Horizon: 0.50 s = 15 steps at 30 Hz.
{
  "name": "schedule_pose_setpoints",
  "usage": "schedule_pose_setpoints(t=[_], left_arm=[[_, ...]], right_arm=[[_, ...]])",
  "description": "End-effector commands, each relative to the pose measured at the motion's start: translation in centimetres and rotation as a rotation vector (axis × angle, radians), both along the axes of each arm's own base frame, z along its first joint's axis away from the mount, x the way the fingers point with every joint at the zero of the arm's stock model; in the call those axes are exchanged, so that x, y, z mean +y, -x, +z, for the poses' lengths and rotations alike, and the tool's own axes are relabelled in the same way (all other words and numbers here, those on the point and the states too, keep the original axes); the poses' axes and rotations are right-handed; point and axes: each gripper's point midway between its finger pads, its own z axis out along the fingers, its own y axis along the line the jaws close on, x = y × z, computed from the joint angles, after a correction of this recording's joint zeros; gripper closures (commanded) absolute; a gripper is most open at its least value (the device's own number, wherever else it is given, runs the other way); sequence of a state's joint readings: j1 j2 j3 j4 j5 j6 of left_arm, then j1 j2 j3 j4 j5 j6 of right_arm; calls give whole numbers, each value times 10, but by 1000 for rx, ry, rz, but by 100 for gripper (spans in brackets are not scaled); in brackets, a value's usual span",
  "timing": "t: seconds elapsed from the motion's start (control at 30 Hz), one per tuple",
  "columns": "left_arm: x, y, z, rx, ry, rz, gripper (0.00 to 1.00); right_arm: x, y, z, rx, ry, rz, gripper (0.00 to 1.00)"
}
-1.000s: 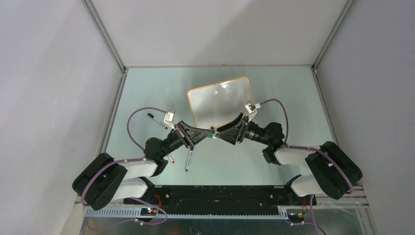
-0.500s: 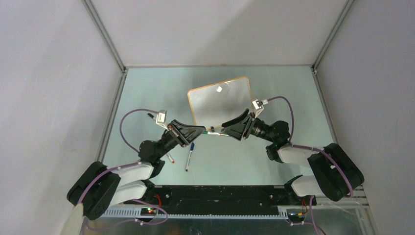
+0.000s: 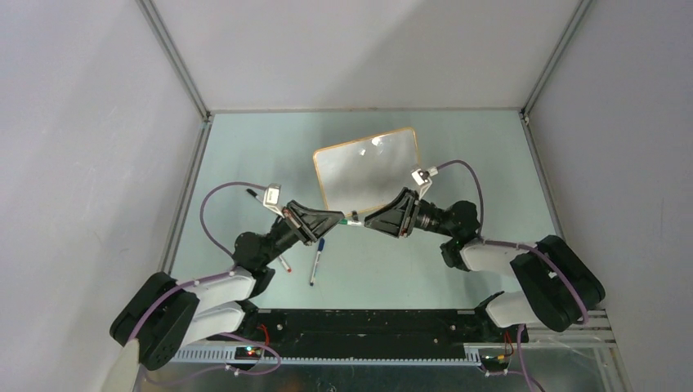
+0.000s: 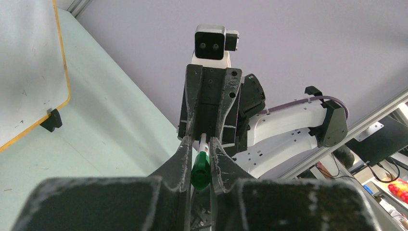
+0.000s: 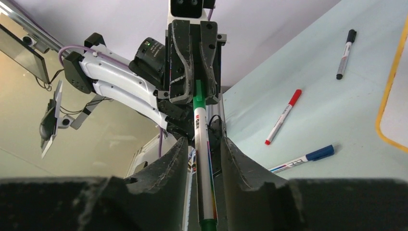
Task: Write a sentence on the whiteboard
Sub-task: Open the whiteboard marker at the center of the board.
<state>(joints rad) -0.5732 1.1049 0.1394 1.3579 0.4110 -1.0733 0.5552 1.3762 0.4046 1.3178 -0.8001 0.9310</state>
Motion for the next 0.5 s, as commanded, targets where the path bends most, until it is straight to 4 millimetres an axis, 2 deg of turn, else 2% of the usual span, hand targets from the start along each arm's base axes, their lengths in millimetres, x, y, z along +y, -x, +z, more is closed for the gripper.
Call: schedule_pose_setpoints(t=[0.0, 0.47], left_arm=[[1, -4, 8, -40, 7, 21, 100], [-6, -6, 7, -24, 11, -17, 100]], right_arm=[[5, 4, 20, -60, -42, 38, 66], [15, 6, 15, -50, -20, 64, 67]])
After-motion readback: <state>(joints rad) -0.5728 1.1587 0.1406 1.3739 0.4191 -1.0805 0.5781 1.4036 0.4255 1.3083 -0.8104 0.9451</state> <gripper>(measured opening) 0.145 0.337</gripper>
